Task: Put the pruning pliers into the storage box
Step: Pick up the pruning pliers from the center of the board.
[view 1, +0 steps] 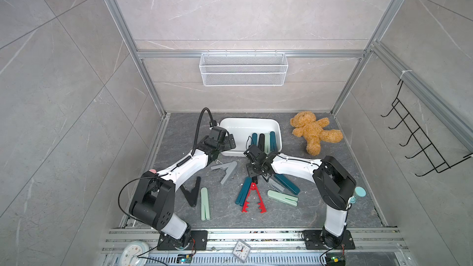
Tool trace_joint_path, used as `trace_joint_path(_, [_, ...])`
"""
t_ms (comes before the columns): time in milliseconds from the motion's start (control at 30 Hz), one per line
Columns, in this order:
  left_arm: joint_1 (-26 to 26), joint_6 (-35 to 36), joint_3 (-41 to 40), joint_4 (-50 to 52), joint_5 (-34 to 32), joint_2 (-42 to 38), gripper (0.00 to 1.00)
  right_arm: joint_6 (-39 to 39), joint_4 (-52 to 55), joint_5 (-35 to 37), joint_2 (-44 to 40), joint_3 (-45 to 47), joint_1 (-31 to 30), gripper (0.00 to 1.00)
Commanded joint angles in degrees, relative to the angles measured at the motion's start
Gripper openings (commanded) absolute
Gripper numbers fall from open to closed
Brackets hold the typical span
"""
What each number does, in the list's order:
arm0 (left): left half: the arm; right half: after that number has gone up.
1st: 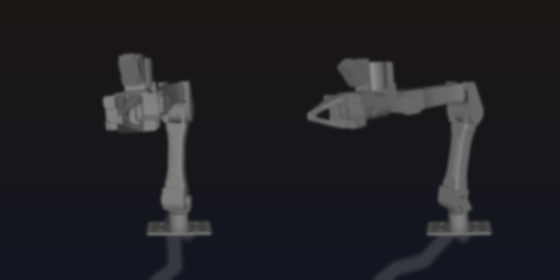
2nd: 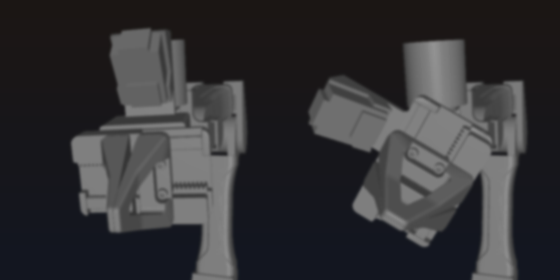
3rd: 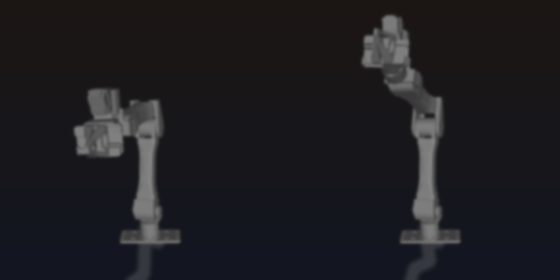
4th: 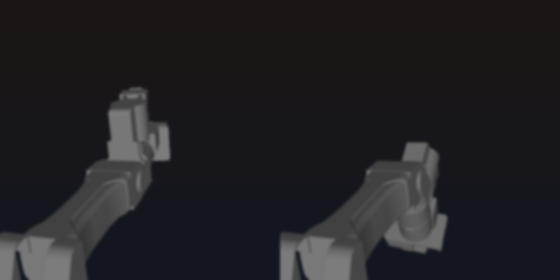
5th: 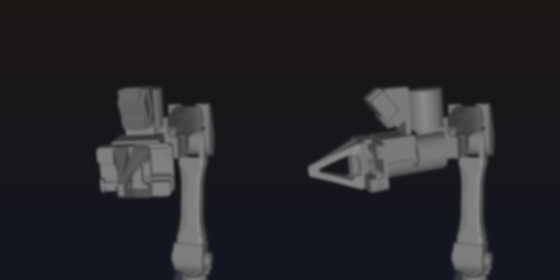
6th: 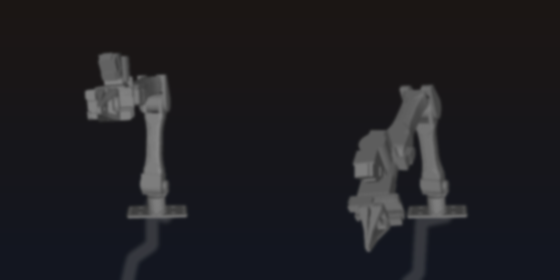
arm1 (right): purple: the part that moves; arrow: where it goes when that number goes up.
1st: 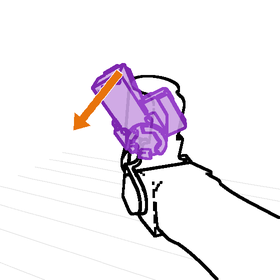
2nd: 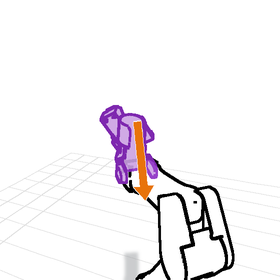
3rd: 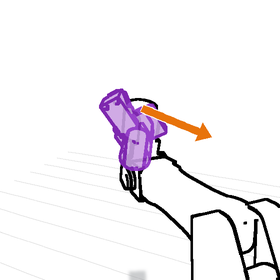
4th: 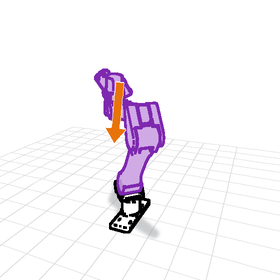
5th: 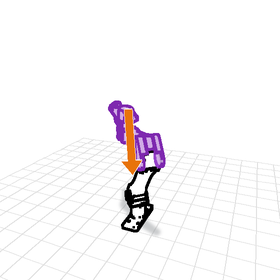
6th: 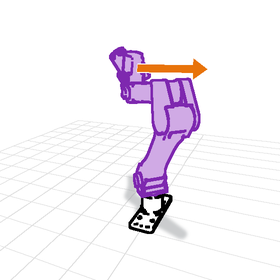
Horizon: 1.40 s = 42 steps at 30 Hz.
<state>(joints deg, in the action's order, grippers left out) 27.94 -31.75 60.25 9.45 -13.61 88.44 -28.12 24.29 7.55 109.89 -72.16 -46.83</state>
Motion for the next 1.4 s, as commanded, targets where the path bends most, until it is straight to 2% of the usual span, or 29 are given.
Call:
trace_joint_path(0, [-0.17, -0.57, -0.93, 0.41, -1.42, -2.3, 1.0, -1.66, 1.56, 1.14, 2.01, -2.19, -0.37, 0.51])
trace_joint_path(400, [-1.88, -0.43, -1.91, 1.61, -1.69, -2.57, 1.0, -1.85, 2.42, 0.66, 4.24, -4.3, -0.37, 0.35])
trace_joint_path(600, [-3.14, -0.55, -2.33, 2.08, -1.6, -2.97, 1.0, -1.76, 1.78, 0.06, 2.61, -3.96, -0.31, 0.28])
trace_joint_path(1133, [-5.6, -1.77, -2.34, 2.59, -0.95, -2.26, 1.0, 0.52, -1.15, -4.52, -5.59, -0.79, -0.37, 0.25])
trace_joint_path(1367, [-9.1, -0.91, -0.47, 1.37, 3.93, 1.88, 1.0, 1.64, -5.45, -7.68, -8.15, 0.37, 0.06, 0.25])
